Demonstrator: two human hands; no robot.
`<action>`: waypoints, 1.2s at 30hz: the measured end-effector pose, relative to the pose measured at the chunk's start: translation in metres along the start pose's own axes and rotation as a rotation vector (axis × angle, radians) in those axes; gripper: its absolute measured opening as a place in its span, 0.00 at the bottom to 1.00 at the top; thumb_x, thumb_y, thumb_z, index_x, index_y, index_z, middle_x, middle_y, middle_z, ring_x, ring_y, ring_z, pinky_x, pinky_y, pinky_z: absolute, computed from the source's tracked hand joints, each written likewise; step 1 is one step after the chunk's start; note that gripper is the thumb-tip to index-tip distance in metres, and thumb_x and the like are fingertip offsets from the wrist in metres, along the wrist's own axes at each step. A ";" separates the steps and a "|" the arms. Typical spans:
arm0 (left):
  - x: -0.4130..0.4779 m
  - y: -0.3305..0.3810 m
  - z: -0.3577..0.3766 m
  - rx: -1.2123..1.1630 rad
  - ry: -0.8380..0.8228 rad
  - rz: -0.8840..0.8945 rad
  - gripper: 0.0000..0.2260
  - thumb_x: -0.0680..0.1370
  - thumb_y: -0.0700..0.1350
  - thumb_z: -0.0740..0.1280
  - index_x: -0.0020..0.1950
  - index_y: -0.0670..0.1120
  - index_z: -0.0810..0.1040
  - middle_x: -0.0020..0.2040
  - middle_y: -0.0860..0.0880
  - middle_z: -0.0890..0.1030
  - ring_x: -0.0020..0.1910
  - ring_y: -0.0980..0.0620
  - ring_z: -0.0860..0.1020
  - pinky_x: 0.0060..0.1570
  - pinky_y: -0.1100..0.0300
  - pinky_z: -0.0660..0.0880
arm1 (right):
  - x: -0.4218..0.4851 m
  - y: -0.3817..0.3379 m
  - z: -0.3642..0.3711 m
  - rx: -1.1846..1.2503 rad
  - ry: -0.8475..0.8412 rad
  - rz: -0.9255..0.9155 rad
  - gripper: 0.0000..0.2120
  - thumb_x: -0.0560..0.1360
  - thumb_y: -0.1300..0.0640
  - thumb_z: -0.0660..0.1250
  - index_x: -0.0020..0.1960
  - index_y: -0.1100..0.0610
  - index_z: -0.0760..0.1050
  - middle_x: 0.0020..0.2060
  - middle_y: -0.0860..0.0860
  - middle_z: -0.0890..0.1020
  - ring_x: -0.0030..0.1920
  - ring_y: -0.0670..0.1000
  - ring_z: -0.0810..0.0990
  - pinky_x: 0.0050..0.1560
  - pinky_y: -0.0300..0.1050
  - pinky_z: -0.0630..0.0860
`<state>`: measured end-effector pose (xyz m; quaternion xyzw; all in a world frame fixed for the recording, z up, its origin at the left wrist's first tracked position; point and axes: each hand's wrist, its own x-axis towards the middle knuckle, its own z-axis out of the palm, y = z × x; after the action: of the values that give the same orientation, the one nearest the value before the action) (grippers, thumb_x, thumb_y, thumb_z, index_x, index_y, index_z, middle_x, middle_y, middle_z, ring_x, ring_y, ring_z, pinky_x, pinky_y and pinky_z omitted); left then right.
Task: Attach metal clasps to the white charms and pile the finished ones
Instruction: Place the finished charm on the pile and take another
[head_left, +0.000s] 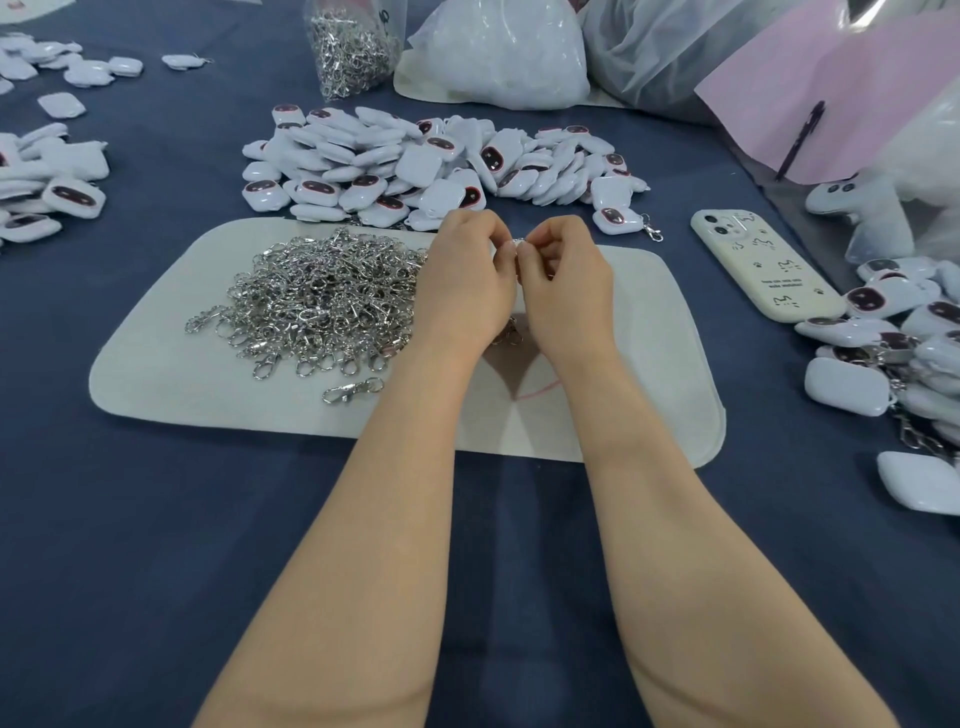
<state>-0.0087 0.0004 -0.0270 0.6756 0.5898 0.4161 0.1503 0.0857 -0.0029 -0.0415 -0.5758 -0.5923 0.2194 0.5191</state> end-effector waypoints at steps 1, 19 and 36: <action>0.000 0.000 0.000 0.003 0.003 -0.003 0.04 0.79 0.41 0.62 0.48 0.43 0.76 0.48 0.51 0.69 0.41 0.53 0.69 0.40 0.65 0.62 | 0.000 0.000 0.000 0.001 -0.007 0.003 0.02 0.77 0.62 0.62 0.50 0.58 0.71 0.36 0.40 0.74 0.36 0.37 0.73 0.39 0.28 0.69; -0.001 0.000 0.002 0.022 0.023 0.001 0.04 0.79 0.42 0.62 0.48 0.44 0.76 0.49 0.52 0.68 0.41 0.54 0.69 0.42 0.63 0.64 | 0.000 -0.002 0.000 0.031 0.007 0.017 0.05 0.76 0.63 0.63 0.48 0.56 0.68 0.36 0.40 0.73 0.36 0.37 0.73 0.39 0.26 0.69; -0.001 0.001 0.002 0.028 0.021 -0.019 0.05 0.79 0.42 0.61 0.49 0.43 0.76 0.55 0.46 0.74 0.42 0.53 0.69 0.46 0.60 0.67 | 0.000 -0.001 0.000 0.026 0.012 0.029 0.04 0.76 0.63 0.63 0.48 0.56 0.70 0.36 0.41 0.74 0.37 0.38 0.73 0.39 0.27 0.68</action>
<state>-0.0060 -0.0003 -0.0280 0.6677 0.6035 0.4133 0.1385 0.0848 -0.0035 -0.0406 -0.5787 -0.5779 0.2313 0.5269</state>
